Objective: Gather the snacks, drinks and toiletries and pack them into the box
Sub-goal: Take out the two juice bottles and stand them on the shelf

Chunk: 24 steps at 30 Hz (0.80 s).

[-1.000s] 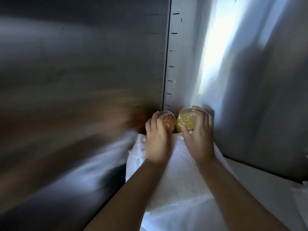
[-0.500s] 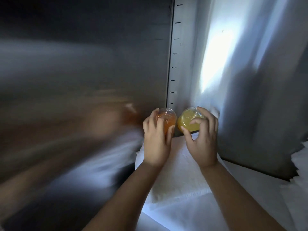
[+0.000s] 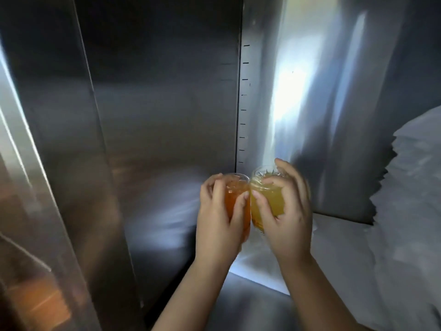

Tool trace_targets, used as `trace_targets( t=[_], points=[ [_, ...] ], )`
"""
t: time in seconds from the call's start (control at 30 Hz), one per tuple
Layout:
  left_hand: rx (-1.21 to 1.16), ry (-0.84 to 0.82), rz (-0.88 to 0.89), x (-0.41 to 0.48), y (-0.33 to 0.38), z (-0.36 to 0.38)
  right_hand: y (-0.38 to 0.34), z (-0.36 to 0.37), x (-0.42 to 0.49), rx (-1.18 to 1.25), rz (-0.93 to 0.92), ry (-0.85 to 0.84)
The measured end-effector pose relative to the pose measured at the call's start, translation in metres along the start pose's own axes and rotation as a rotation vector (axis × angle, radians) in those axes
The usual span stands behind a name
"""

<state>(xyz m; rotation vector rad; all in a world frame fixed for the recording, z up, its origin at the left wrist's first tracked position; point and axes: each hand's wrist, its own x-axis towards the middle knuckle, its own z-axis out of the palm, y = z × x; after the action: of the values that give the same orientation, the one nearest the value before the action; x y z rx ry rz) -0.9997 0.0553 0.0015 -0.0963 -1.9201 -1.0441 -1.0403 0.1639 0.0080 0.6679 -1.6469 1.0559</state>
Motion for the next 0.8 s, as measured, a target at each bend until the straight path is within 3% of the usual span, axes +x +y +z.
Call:
trace_targets(
  t=[0.47, 0.8],
  points=[
    [-0.115, -0.299, -0.054, -0.108, 0.027, -0.121, -0.145, -0.060, -0.106, -0.239, 0.143, -0.047],
    [-0.105, -0.172, -0.176, -0.160, 0.066, -0.201, -0.214, -0.083, -0.138, -0.043, 0.155, -0.094]
  ],
)
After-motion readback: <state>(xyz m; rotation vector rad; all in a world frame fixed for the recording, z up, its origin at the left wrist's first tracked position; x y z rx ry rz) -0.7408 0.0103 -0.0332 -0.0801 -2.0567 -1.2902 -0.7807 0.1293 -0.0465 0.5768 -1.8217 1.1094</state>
